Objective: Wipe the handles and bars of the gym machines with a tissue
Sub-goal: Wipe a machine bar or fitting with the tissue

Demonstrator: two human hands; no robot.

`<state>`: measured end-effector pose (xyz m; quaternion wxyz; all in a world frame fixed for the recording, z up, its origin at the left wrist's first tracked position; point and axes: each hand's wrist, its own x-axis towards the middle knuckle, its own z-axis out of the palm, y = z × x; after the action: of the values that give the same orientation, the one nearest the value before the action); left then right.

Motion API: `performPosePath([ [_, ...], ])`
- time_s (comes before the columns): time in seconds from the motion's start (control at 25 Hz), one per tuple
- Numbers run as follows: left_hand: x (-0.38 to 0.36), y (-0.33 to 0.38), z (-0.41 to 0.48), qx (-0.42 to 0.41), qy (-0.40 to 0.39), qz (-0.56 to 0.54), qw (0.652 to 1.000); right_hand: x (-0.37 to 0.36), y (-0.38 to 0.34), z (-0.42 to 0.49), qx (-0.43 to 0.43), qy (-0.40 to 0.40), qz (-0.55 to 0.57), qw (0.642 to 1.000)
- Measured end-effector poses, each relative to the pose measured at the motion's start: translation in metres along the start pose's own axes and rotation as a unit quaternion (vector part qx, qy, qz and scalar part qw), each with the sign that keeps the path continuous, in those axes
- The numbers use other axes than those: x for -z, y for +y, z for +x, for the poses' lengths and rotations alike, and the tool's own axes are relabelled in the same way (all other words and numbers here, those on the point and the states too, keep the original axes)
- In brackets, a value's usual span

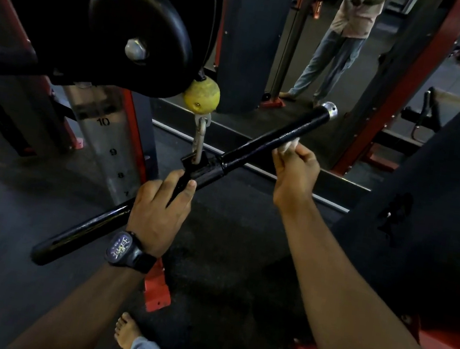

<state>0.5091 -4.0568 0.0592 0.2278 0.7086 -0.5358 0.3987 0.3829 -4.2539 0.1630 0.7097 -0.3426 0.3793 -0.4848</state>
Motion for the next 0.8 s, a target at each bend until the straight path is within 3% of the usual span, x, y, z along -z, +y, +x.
performPosePath([
  [0.16, 0.007, -0.001, 0.002, -0.008, 0.008, -0.004, 1.000, 0.002, 0.015, -0.011, -0.005, -0.004, -0.029, 1.000],
  [0.44, 0.005, -0.001, -0.001, -0.010, -0.015, 0.003, 1.000, -0.010, 0.014, -0.023, -0.019, 0.056, 0.038, 0.998],
  [0.64, 0.004, -0.006, -0.005, -0.019, -0.025, 0.005, 0.999, -0.009, 0.028, -0.041, -0.008, 0.020, -0.076, 0.997],
  [0.8, 0.015, 0.000, 0.005, 0.000, 0.014, -0.006, 1.000, -0.004, 0.041, -0.054, 0.009, 0.003, -0.138, 0.990],
])
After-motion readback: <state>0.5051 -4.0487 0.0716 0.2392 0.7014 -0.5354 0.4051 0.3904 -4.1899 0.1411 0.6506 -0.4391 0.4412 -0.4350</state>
